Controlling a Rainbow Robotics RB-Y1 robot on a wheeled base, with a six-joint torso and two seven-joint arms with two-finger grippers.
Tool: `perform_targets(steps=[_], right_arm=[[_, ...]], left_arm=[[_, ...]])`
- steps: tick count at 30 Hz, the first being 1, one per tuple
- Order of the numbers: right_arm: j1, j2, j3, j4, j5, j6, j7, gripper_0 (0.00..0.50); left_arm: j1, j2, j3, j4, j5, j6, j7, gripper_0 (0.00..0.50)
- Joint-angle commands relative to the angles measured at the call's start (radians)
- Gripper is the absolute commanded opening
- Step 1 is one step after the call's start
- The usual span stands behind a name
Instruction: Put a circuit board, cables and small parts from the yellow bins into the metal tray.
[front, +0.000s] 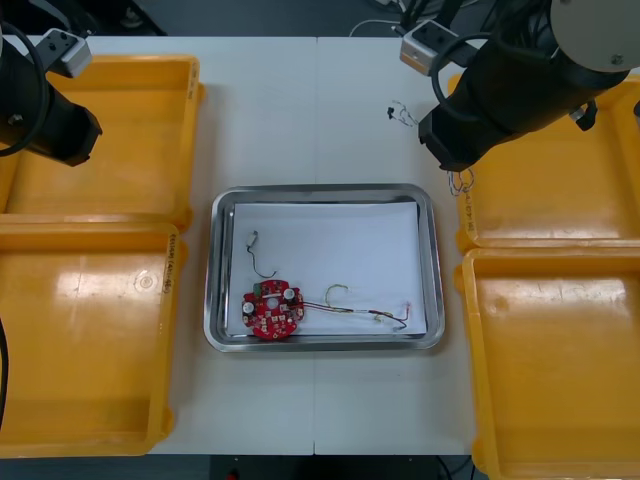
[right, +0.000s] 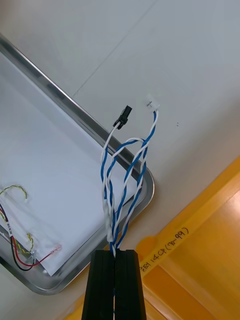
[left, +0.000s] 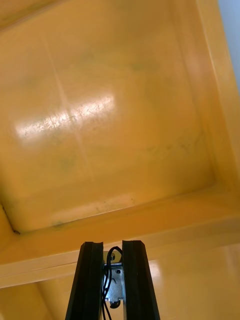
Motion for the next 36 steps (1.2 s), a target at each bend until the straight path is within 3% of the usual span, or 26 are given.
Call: perform_targets(steps=[1, 16, 23, 36], right_arm=[[-0.001, 0.014, 0.104, -0.069, 0.019, 0.004, 0.039, 0.000], [-0.001, 0.017, 0.299, -0.060, 0.053, 0.004, 0.135, 0.000], [-0.026, 0.051, 0.305, 0.015, 0.076, 0.004, 0.316, 0.000], [-0.038, 0.101, 0.359, 0.147, 0.156, -0.049, 0.451, 0.000]], left_arm=[[0.012, -0.030, -0.021, -0.068, -0.009, 0.008, 0.179, 0.000], [0.012, -0.078, -0.150, -0.093, 0.010, 0.008, 0.384, 0.000], [0.012, -0.079, -0.174, -0.102, 0.022, 0.008, 0.403, 0.002], [0.012, -0.079, -0.174, -0.114, 0.045, 0.008, 0.424, 0.002]])
